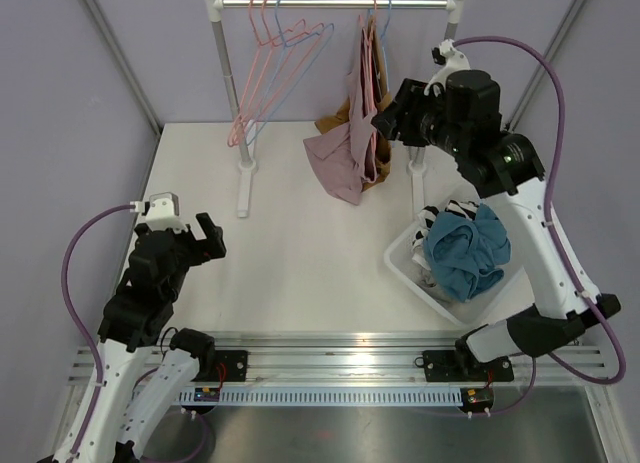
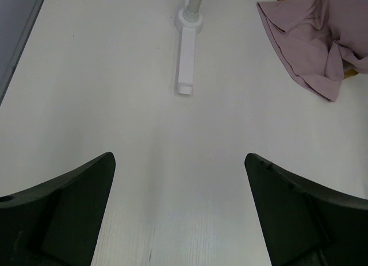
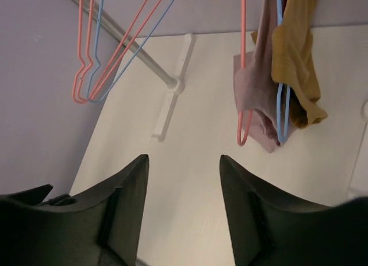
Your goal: Remove the tank top from the hanger
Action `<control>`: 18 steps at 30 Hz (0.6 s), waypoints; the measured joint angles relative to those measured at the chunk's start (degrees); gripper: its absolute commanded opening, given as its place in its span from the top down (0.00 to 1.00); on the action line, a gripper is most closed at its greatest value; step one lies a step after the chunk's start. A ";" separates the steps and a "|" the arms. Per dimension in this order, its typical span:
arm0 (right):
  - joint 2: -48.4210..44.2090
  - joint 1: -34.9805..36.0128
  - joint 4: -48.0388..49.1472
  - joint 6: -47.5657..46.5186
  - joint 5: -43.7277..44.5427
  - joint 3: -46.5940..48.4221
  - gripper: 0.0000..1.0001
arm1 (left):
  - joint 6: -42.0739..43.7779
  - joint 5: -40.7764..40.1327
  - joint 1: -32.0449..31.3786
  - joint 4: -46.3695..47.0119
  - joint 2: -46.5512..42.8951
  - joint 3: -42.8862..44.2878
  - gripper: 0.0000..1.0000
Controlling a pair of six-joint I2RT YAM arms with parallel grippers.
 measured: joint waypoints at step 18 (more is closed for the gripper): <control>36.06 2.67 -7.78 -18.25 18.53 39.65 0.56 | 0.83 2.71 0.04 0.37 0.74 -0.02 0.01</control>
